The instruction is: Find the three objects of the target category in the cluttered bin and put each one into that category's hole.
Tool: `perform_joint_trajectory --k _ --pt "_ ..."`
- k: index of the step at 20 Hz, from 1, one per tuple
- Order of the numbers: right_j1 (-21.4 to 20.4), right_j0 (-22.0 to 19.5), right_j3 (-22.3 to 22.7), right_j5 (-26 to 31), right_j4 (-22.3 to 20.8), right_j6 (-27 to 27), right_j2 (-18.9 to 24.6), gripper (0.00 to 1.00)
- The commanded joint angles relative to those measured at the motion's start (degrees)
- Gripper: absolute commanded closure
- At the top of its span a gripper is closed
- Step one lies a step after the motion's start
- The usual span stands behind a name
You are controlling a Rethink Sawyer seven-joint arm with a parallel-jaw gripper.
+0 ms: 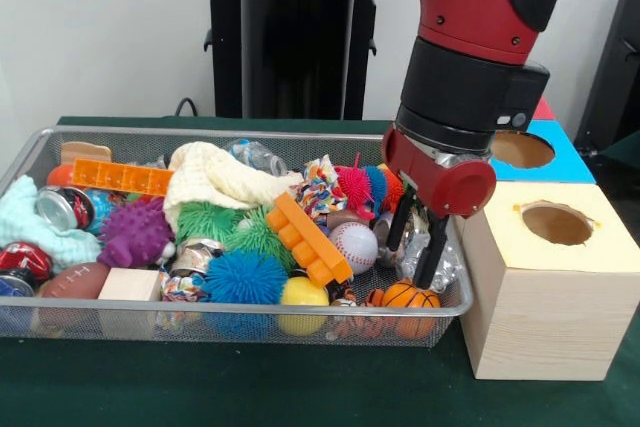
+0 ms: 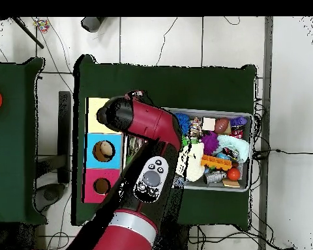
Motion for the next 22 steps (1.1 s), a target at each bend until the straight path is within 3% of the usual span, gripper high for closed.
perform_joint_trajectory --k 1,8,16,22 --pt "0.6 -0.7 7.1 -1.1 -1.7 3.5 7.0 0.00" --pt "1.7 -0.7 6.4 -1.8 -1.4 4.3 7.4 0.00" --pt "0.8 -2.0 8.7 -4.2 -2.0 1.9 10.5 0.00" --pt "0.3 -3.0 9.5 -2.3 -2.1 1.1 12.1 0.00"
